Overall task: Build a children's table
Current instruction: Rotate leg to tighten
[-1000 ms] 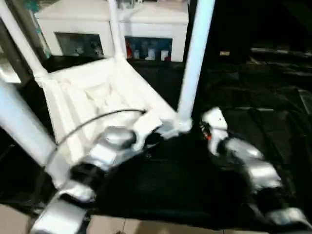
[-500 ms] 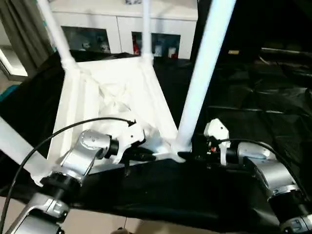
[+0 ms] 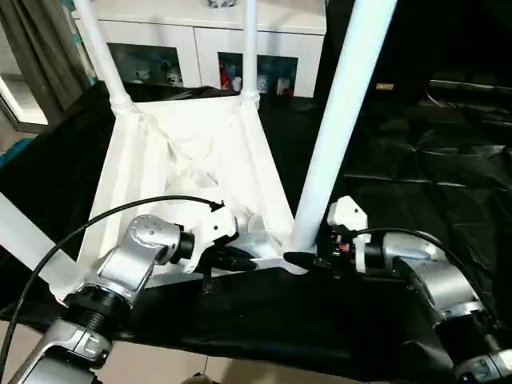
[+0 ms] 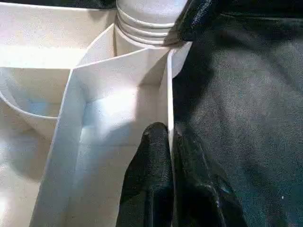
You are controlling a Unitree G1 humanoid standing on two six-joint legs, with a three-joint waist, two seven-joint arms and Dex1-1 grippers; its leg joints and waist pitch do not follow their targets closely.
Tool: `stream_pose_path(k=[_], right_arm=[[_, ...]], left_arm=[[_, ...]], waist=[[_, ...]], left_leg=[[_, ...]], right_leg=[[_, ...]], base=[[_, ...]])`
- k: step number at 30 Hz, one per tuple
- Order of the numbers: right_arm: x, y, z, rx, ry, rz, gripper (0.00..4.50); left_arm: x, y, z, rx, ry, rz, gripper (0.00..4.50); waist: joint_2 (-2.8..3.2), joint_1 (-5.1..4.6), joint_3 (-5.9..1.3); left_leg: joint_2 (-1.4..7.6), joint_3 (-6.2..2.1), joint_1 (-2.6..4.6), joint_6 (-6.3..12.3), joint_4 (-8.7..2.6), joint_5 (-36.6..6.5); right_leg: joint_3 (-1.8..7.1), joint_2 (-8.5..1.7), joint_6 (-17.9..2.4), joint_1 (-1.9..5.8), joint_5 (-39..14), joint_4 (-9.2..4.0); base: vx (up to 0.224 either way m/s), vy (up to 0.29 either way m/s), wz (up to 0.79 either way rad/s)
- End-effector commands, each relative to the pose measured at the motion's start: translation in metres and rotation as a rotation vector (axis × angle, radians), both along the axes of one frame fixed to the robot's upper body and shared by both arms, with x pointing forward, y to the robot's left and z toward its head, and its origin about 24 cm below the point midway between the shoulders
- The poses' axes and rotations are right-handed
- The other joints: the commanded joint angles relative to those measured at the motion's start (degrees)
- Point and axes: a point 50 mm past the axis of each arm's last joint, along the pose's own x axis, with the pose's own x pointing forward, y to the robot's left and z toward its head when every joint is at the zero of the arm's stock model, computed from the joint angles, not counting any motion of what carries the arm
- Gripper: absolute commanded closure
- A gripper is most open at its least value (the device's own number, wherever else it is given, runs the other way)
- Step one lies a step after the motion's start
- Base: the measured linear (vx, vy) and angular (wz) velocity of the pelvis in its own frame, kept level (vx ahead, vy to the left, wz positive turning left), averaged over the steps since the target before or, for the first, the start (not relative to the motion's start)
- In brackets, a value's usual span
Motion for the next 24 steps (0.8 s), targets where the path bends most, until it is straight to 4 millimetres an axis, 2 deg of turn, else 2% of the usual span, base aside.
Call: stream_pose_path(k=[1,5,11,14,18,19,20,21,22,24], right_arm=[[0.002,-0.001,0.001,-0.021,-0.003,0.015,1.58],[0.000,-0.001,-0.001,-0.033,0.008,0.031,1.67],[-0.001,-0.003,-0.004,-0.047,0.014,0.036,1.77],[-0.001,-0.003,-0.005,-0.047,0.017,0.025,1.78],[0.010,-0.005,-0.010,-0.023,0.010,-0.136,1.78],[0.013,-0.005,-0.012,-0.012,0.009,-0.197,1.78],[0.021,-0.004,-0.018,0.015,0.017,-0.338,1.78],[0.022,-0.004,-0.019,0.022,0.021,-0.369,1.78],[0.028,0.001,-0.027,0.046,0.040,-0.538,1.78],[0.030,0.003,-0.030,0.050,0.050,-0.605,1.78]], left_arm=[[-0.006,-0.008,0.001,-0.030,0.023,-0.058,4.50],[-0.007,-0.007,0.000,-0.024,0.026,-0.057,4.50],[-0.007,-0.007,0.000,-0.020,0.029,-0.056,4.50],[-0.007,-0.006,-0.001,-0.019,0.028,-0.049,4.50],[0.001,-0.006,-0.003,-0.005,-0.011,0.025,4.50],[0.004,-0.006,-0.003,0.001,-0.018,0.056,4.50],[0.011,-0.009,-0.004,0.004,-0.030,0.109,4.50],[0.012,-0.010,-0.004,0.003,-0.032,0.119,4.50],[0.020,-0.021,-0.003,-0.019,-0.055,0.185,4.50],[0.022,-0.026,-0.003,-0.024,-0.059,0.207,4.50]], waist=[[-0.77,-0.07,-3.28],[-0.84,-0.05,-3.29],[-0.85,-0.09,-3.23],[-0.87,-0.09,-3.35],[-0.78,-0.29,-3.17],[-0.81,-0.49,-3.08],[-0.86,-0.72,-3.02],[-0.80,-0.80,-2.99],[-0.70,-1.22,-2.93],[-0.76,-1.54,-2.87]], left_leg=[[2.80,-0.64,1.01,4.07,-3.69,-7.9],[2.78,-0.63,0.97,4.53,-3.59,-7.2],[2.82,-0.67,1.05,4.06,-3.65,-8.2],[2.75,-0.63,1.02,4.29,-3.52,-7.4],[2.70,-0.65,0.99,4.02,-3.63,-8.3],[2.64,-0.61,1.03,3.28,-3.72,-9.5],[2.57,-0.78,0.96,2.16,-3.98,-10.7],[2.54,-0.81,1.05,1.62,-4.06,-11.4],[2.45,-0.96,1.16,-0.19,-4.30,-13.1],[2.48,-1.07,1.24,-0.87,-4.52,-14.1]], right_leg=[[1.57,-3.27,-14.8,2.74,-2.0,-3.33],[1.56,-3.29,-14.9,2.74,-1.5,-3.23],[1.55,-3.30,-14.7,2.65,-3.5,-3.38],[1.56,-3.24,-14.8,2.73,-1.9,-3.21],[1.55,-3.28,-14.9,2.58,-3.6,-3.46],[1.60,-3.29,-14.6,2.48,-5.7,-3.69],[1.52,-3.30,-14.0,2.61,-8.3,-3.86],[1.52,-3.32,-13.6,2.53,-9.6,-4.02],[1.57,-3.38,-12.9,2.41,-12.6,-4.21],[1.58,-3.37,-12.2,2.36,-13.9,-4.43]], base=[[0.000,0.000,0.00],[0.000,0.000,0.00],[0.000,0.000,0.00],[0.000,0.000,0.00],[0.000,0.000,0.00],[0.000,0.000,0.00],[0.000,0.000,0.00],[0.000,0.000,0.00],[0.000,0.000,0.00],[0.000,0.000,0.00]])
